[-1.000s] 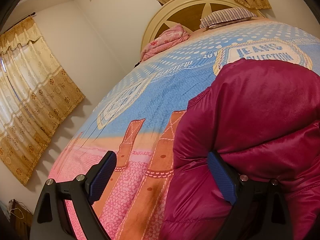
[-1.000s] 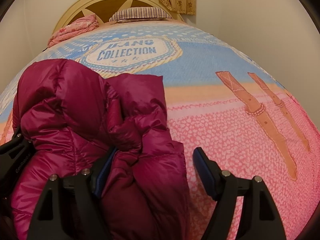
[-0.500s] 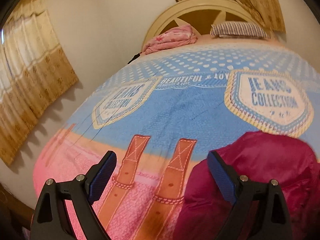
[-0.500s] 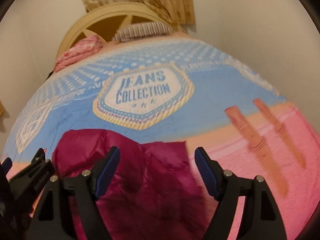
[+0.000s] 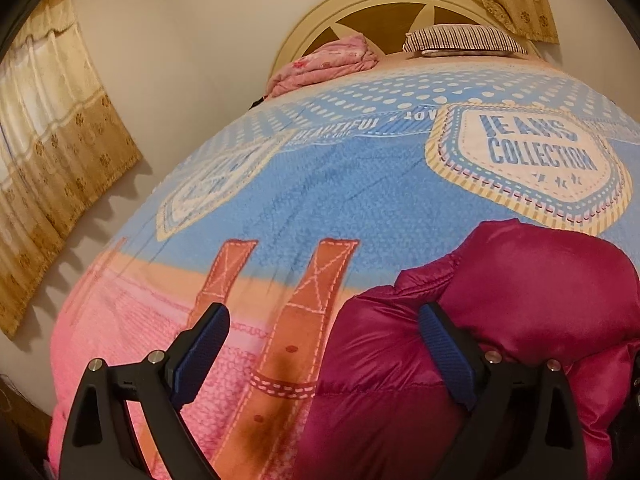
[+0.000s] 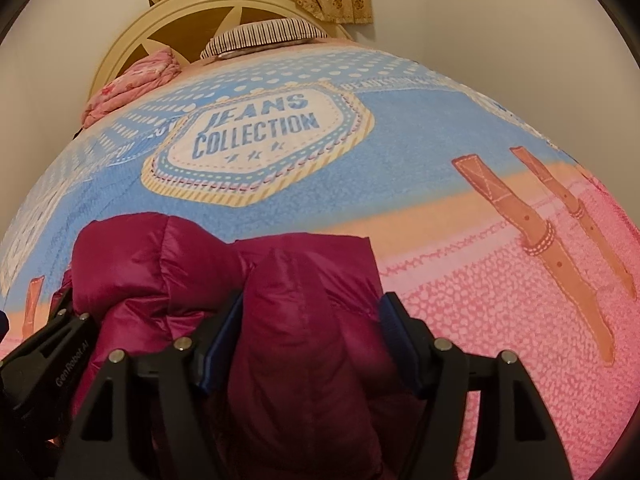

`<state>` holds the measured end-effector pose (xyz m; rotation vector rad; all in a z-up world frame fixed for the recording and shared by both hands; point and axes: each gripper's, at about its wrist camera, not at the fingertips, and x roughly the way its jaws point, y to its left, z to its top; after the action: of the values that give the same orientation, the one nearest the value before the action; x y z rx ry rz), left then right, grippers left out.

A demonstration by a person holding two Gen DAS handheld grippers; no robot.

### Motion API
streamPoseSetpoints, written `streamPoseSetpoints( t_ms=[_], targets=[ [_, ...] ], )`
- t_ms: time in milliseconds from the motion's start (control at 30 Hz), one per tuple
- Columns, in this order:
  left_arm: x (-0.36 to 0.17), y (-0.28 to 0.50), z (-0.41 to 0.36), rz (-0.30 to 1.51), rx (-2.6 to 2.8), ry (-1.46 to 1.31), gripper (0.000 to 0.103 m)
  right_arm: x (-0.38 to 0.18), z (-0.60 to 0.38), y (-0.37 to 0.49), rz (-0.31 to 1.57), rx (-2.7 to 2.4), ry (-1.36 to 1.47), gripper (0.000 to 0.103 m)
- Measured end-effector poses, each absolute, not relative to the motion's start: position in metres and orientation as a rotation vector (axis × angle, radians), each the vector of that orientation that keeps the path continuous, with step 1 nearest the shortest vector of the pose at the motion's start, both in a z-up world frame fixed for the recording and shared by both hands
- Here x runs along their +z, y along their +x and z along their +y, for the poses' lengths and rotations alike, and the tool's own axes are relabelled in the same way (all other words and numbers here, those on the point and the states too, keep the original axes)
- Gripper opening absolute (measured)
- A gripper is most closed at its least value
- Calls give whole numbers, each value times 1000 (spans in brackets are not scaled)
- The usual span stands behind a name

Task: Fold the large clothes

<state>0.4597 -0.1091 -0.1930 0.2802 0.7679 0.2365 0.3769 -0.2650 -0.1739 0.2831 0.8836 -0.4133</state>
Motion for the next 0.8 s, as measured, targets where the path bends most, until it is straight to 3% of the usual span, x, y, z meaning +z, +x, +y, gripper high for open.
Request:
streamPoseSetpoints(
  t_ms=[800],
  targets=[
    [-203, 461, -114, 762, 255, 307, 98, -189, -264, 384, 926, -414, 269, 75]
  ],
)
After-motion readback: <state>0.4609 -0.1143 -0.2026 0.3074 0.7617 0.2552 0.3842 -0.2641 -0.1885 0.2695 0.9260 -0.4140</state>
